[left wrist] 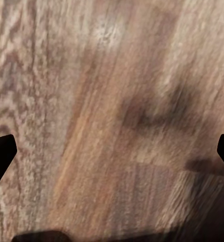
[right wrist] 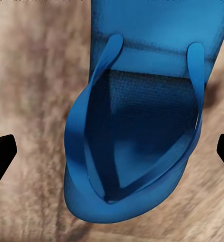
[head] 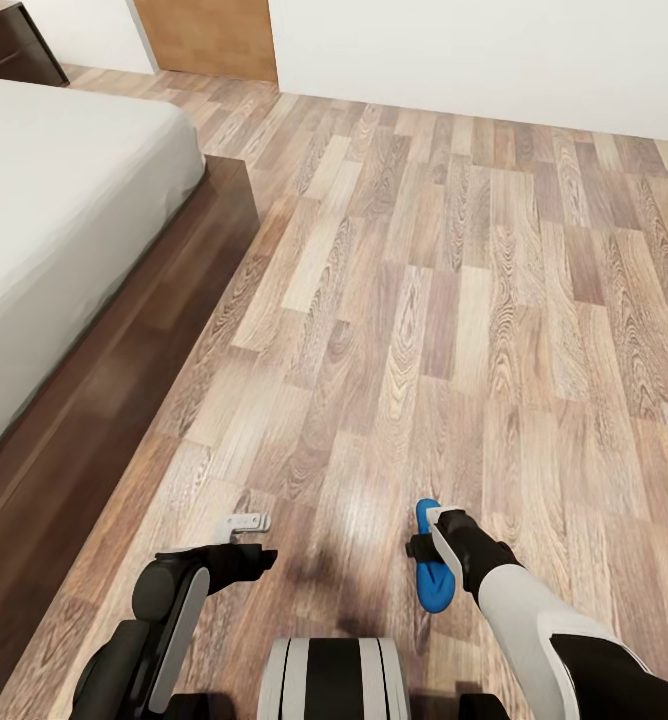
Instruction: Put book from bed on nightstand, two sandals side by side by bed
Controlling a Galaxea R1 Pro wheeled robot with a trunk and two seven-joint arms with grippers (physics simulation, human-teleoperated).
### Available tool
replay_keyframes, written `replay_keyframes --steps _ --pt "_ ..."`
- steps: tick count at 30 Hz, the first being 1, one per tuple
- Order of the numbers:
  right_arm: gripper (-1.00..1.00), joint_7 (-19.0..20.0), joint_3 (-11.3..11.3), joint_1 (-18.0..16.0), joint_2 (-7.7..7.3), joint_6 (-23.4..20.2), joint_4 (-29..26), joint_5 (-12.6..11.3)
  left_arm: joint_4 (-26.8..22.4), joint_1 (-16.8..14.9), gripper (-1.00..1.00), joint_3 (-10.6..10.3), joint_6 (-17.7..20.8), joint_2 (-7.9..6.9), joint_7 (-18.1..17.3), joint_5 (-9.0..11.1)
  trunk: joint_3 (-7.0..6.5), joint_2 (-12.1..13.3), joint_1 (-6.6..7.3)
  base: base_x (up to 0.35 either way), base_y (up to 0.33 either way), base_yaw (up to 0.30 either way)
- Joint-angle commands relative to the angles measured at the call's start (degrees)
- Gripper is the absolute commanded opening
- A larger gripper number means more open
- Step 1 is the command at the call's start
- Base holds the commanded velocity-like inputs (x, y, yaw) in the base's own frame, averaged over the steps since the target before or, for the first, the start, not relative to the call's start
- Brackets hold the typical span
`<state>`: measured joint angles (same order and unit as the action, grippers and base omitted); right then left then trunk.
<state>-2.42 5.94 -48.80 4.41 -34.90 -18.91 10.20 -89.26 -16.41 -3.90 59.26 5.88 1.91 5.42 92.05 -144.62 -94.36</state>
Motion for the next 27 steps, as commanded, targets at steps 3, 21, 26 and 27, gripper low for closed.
replay_keyframes --steps 3,21,26,27 --pt "1.0 0.0 0.5 0.0 0.07 -0.3 -0.1 0.5 0.0 0.0 1.0 0.0 0.2 0.01 0.2 0.4 0.48 0.0 -0.04 0.0 0.0 0.0" --pt "1.0 0.0 0.5 -0.1 -0.01 -0.3 -0.1 0.5 0.1 0.0 1.0 0.0 0.2 0.01 0.2 0.4 1.58 -0.1 -0.17 0.0 0.0 0.0" --pt "1.0 0.0 0.5 -0.1 -0.01 -0.3 -0.1 0.5 0.1 0.0 1.0 0.0 0.2 0.01 0.2 0.4 1.58 -0.1 -0.17 0.0 0.0 0.0" --pt "1.0 0.0 0.5 -0.1 -0.02 -0.3 -0.1 0.5 0.1 0.0 1.0 0.0 0.2 0.01 0.2 0.4 1.58 -0.1 -0.17 0.0 0.0 0.0"
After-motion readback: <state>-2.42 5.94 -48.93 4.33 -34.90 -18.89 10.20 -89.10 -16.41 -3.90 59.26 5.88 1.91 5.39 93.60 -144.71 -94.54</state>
